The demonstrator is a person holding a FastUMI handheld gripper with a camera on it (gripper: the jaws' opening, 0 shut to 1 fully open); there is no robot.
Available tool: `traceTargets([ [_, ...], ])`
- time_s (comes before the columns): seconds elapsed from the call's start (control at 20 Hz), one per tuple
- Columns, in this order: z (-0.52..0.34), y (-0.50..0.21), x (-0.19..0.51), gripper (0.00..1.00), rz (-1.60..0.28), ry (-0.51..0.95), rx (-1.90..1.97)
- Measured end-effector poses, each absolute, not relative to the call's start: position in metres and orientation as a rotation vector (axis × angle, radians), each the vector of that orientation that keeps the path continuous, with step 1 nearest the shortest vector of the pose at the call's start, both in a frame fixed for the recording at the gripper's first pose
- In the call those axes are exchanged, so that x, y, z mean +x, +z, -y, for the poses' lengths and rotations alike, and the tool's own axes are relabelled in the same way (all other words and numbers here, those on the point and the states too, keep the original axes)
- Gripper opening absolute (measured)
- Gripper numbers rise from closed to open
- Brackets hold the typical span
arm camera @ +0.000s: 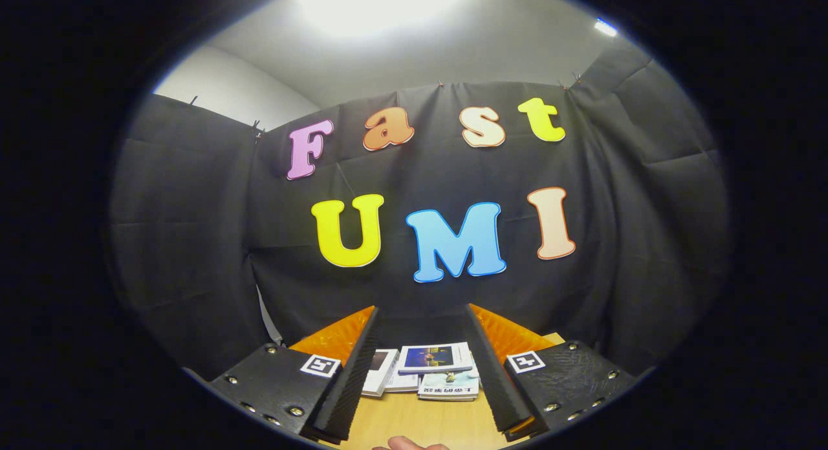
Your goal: Open the storage box then place both shoes into the box .Put the left shoe in first, then the right shoe, with the right side of both shoes facing outward in a uniform manner.
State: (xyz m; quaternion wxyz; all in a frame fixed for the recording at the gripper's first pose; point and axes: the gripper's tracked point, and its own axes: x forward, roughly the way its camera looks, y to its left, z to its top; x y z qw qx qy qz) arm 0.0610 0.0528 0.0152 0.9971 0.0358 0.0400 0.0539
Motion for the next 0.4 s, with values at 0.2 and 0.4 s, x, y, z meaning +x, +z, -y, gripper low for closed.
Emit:
traceTargets([
  [0.2,-0.041,0.007,0.064,0.79,-0.089,0.108,0.074],
  [0.4,-0.026,-0.008,0.068,0.79,-0.105,0.095,0.090],
])
